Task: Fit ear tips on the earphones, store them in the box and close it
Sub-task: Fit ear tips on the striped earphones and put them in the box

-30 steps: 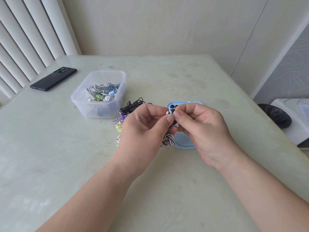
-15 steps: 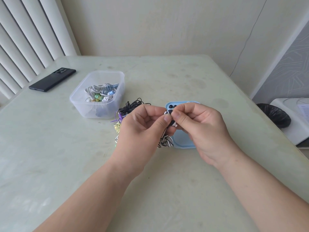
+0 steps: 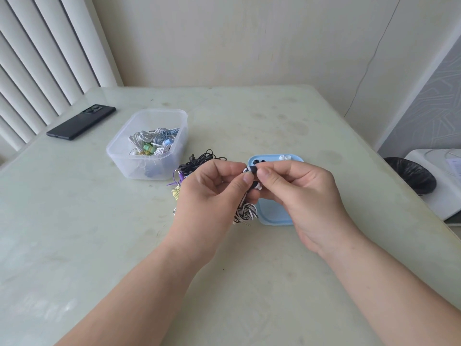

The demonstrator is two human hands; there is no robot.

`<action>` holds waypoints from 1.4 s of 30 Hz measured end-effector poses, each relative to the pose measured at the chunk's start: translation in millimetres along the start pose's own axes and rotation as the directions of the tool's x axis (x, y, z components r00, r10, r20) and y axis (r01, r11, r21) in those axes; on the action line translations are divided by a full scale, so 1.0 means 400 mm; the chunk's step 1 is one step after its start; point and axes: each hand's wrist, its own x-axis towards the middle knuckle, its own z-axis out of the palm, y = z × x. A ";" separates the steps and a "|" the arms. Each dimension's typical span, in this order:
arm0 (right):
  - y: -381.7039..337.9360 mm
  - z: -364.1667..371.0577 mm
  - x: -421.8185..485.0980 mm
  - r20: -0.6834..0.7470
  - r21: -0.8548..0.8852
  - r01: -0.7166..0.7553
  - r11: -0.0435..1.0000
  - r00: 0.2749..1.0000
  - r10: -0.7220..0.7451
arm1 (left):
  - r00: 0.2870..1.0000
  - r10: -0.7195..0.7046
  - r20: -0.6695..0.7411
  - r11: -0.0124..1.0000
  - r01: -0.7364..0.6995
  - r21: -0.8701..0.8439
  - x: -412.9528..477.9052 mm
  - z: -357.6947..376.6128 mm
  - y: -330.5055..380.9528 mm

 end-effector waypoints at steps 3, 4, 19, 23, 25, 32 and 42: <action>-0.003 0.010 -0.012 0.055 -0.056 0.014 0.998 0.998 -0.010 | 1.000 -0.009 -0.028 1.000 0.008 -0.024 0.006 -0.006 -0.004; -0.003 0.014 -0.015 0.063 -0.059 0.012 0.998 0.998 -0.009 | 1.000 -0.007 -0.030 1.000 0.006 -0.028 0.008 -0.008 -0.005; -0.018 -0.013 0.011 0.107 0.048 -0.092 0.995 0.990 0.086 | 0.998 0.008 0.055 0.999 -0.010 0.044 -0.002 -0.003 0.005; -0.017 -0.017 0.013 0.114 -0.007 -0.044 0.999 0.992 0.045 | 0.999 0.016 0.045 0.998 -0.020 0.067 -0.001 -0.004 0.005; -0.016 -0.017 0.011 0.118 -0.068 -0.008 0.998 0.993 0.016 | 0.998 0.025 0.049 0.996 -0.029 0.083 -0.002 -0.003 0.005; -0.009 -0.013 0.009 0.097 -0.123 -0.031 0.992 0.994 0.043 | 0.998 0.044 0.042 0.995 -0.048 0.090 -0.003 -0.002 0.008; -0.005 -0.020 0.015 0.094 -0.012 -0.135 0.991 0.986 0.136 | 0.999 0.026 0.021 0.995 -0.028 0.095 -0.003 0.000 0.010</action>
